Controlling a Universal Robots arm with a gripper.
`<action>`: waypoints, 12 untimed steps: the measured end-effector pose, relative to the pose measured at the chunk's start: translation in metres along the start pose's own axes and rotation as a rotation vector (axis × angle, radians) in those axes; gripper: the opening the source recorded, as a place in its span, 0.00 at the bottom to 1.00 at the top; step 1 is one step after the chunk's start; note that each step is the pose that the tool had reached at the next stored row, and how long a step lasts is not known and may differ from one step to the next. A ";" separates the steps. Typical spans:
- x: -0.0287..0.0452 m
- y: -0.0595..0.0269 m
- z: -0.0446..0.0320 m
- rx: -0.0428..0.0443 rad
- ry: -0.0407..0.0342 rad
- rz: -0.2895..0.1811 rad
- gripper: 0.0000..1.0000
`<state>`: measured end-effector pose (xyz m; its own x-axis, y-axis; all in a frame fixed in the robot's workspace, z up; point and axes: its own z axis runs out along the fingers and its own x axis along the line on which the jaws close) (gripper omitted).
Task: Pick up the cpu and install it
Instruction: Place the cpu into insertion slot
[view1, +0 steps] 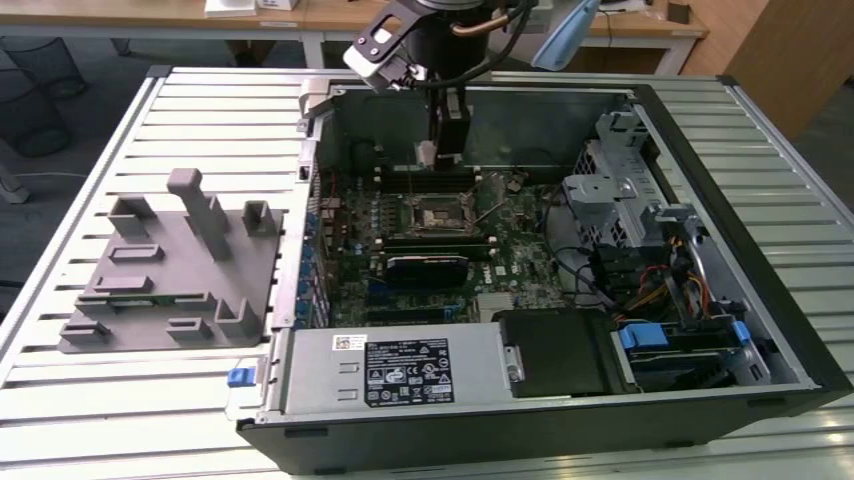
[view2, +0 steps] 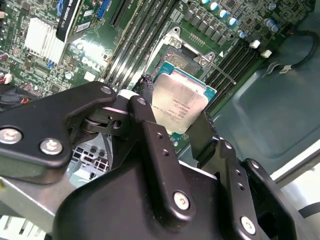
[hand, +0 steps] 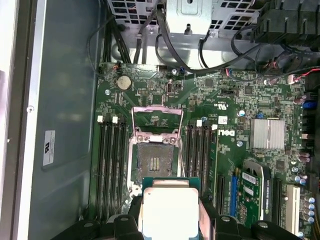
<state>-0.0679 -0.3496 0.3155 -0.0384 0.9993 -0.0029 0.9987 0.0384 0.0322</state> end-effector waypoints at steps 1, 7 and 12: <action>0.0001 0.0000 0.0018 -0.0001 0.0002 0.000 0.53; 0.0001 -0.0003 0.0109 0.0000 0.0000 -0.001 0.53; 0.0001 -0.0002 0.0111 -0.0001 0.0000 -0.001 0.53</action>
<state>-0.0677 -0.3496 0.3044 -0.0391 0.9992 -0.0029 0.9987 0.0392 0.0322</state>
